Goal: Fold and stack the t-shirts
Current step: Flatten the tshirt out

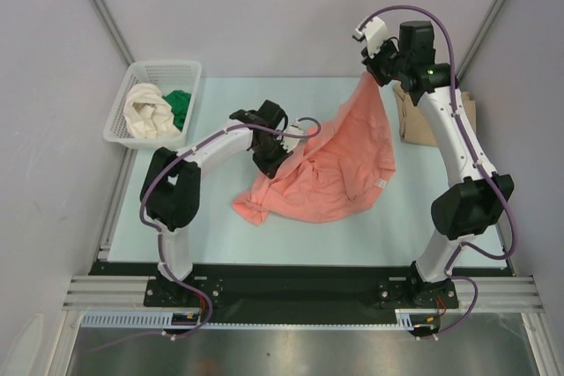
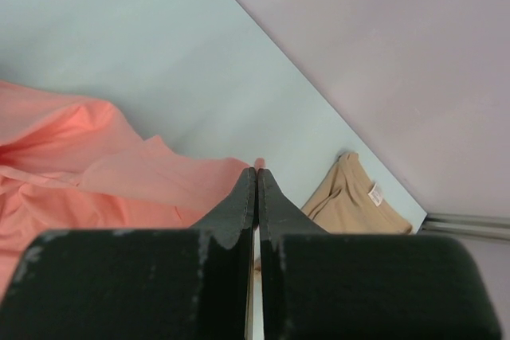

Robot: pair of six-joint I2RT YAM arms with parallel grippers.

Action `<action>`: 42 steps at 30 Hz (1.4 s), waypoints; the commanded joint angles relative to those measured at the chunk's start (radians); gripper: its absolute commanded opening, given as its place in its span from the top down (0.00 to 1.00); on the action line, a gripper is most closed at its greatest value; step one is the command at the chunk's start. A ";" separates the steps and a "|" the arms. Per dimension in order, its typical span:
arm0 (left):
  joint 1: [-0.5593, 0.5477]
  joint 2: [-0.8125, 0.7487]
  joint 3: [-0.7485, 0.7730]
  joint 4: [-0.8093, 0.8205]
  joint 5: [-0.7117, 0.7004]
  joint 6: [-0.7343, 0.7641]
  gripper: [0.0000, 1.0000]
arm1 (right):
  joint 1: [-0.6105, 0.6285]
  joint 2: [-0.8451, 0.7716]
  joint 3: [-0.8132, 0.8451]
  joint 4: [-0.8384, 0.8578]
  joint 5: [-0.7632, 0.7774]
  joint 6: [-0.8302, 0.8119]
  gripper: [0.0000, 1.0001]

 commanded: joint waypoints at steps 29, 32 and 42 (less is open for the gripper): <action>0.172 0.079 0.418 0.233 -0.642 -0.062 0.64 | -0.170 -0.098 -0.152 0.257 -0.052 0.269 1.00; 0.182 0.079 0.530 0.182 -0.604 -0.111 0.53 | -0.179 -0.012 -0.080 0.205 -0.072 0.306 1.00; 0.088 -0.119 0.085 0.254 -0.289 0.011 0.48 | -0.178 -0.092 -0.293 0.254 -0.109 0.315 1.00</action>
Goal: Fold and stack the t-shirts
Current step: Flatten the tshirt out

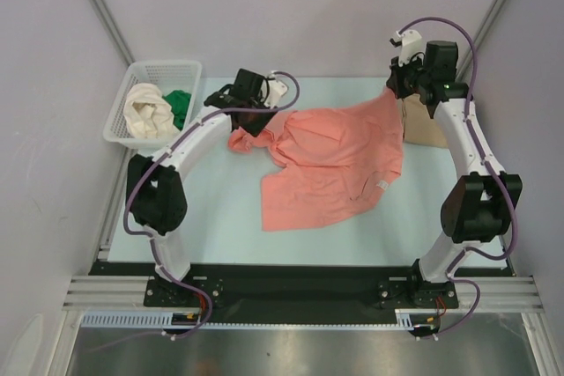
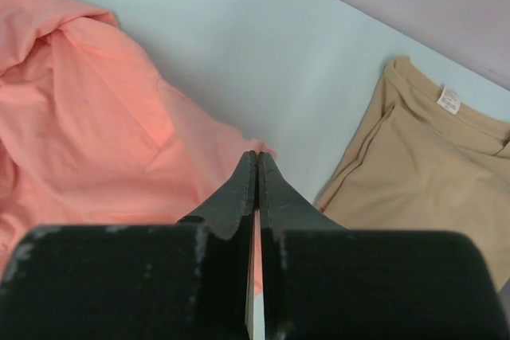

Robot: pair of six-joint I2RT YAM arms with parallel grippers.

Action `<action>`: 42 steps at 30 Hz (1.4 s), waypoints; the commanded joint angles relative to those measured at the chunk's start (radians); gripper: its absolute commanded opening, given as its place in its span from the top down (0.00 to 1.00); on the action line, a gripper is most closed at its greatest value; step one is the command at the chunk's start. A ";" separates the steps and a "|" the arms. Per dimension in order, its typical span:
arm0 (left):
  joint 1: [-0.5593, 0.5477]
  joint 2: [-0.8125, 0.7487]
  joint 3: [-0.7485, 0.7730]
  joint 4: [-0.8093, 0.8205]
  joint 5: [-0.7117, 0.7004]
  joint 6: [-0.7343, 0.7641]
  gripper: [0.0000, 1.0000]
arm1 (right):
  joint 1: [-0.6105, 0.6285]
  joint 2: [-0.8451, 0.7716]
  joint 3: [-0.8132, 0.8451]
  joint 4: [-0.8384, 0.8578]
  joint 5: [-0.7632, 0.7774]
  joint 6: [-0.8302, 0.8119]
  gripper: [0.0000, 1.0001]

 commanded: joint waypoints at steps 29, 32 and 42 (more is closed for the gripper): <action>-0.078 0.456 0.422 -0.150 0.084 0.012 0.63 | 0.001 -0.046 -0.055 0.054 -0.039 0.013 1.00; -0.080 0.457 0.433 -0.156 0.088 0.010 0.77 | 0.001 -0.044 -0.055 0.057 -0.036 0.014 1.00; -0.075 0.224 0.359 -0.126 0.126 -0.021 1.00 | -0.001 -0.049 -0.029 0.064 -0.027 0.013 1.00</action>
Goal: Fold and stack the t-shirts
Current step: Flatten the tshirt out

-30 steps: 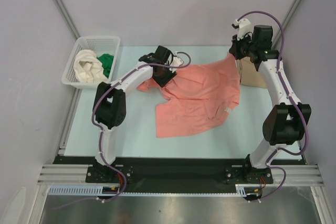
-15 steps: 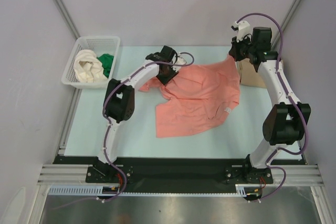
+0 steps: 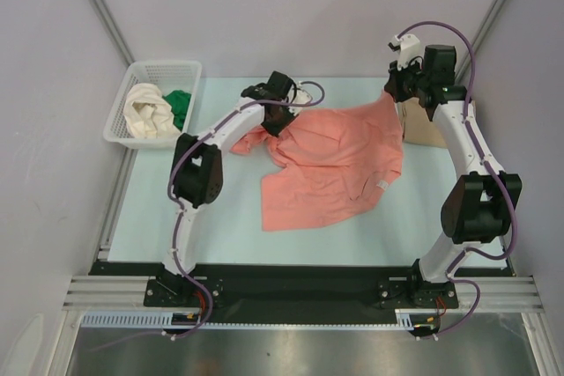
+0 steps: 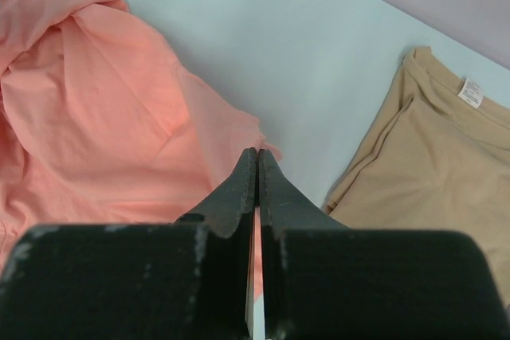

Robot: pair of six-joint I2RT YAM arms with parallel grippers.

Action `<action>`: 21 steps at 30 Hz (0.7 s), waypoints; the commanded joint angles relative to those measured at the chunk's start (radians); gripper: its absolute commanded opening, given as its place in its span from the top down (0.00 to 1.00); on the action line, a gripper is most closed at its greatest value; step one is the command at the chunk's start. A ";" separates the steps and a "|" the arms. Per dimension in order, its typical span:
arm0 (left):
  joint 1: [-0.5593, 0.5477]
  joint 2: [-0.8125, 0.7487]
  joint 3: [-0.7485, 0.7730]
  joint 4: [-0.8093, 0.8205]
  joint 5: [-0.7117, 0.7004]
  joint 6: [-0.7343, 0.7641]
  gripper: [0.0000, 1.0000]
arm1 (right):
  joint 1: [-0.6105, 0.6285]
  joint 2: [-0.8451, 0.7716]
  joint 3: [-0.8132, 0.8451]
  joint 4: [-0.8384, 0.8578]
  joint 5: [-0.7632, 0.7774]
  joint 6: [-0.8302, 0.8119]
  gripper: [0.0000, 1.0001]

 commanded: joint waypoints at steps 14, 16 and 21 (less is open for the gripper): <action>-0.002 -0.890 -0.300 -0.005 -0.046 0.014 1.00 | -0.005 -0.467 -0.024 0.007 -0.006 -0.012 1.00; -0.002 -0.950 -0.320 -0.019 -0.050 0.017 1.00 | -0.006 -0.565 -0.021 -0.002 0.038 -0.010 1.00; 0.002 -1.035 -0.320 -0.024 -0.095 0.051 1.00 | -0.005 -0.640 -0.016 0.045 0.121 0.008 1.00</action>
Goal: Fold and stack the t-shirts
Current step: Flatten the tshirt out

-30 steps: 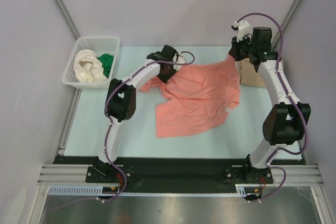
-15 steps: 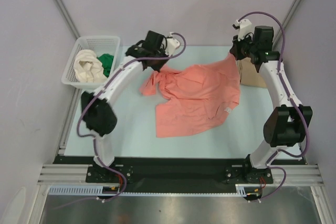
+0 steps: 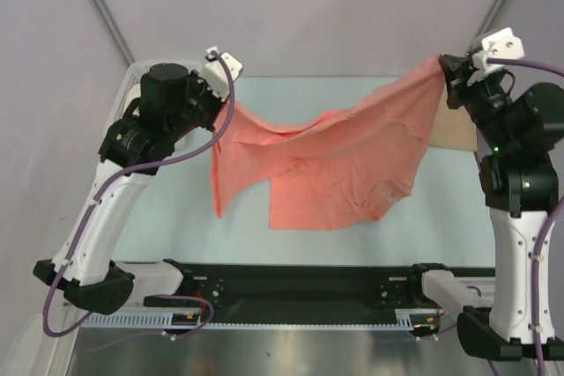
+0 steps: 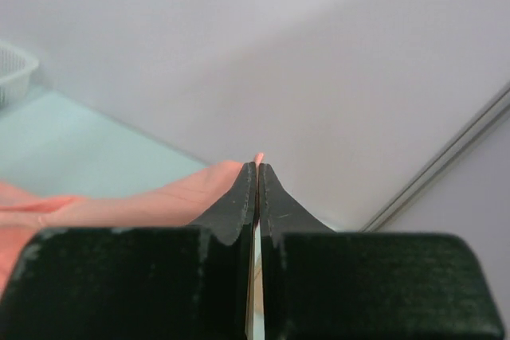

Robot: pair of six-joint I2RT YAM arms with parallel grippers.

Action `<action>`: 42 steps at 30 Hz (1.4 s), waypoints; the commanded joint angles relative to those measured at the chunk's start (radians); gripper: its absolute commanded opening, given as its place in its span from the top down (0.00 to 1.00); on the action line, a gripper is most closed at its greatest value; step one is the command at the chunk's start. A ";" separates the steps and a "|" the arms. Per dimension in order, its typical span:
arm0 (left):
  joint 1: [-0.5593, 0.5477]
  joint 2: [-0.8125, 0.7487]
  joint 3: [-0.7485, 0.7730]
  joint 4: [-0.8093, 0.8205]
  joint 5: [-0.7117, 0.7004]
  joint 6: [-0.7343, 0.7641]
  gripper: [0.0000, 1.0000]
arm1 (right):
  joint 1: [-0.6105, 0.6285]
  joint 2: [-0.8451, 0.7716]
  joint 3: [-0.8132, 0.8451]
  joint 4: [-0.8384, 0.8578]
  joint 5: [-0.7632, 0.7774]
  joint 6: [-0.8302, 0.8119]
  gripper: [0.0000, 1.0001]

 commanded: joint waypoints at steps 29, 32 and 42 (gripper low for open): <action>0.244 0.511 -0.240 0.236 0.156 -0.242 0.42 | -0.039 0.453 -0.171 0.234 -0.033 0.065 1.00; 0.246 0.484 -0.301 0.239 0.132 -0.209 0.51 | -0.033 0.437 -0.191 0.208 -0.046 0.050 1.00; 0.251 0.602 -0.241 0.219 0.018 0.134 0.52 | -0.027 0.453 -0.168 0.184 -0.053 0.041 1.00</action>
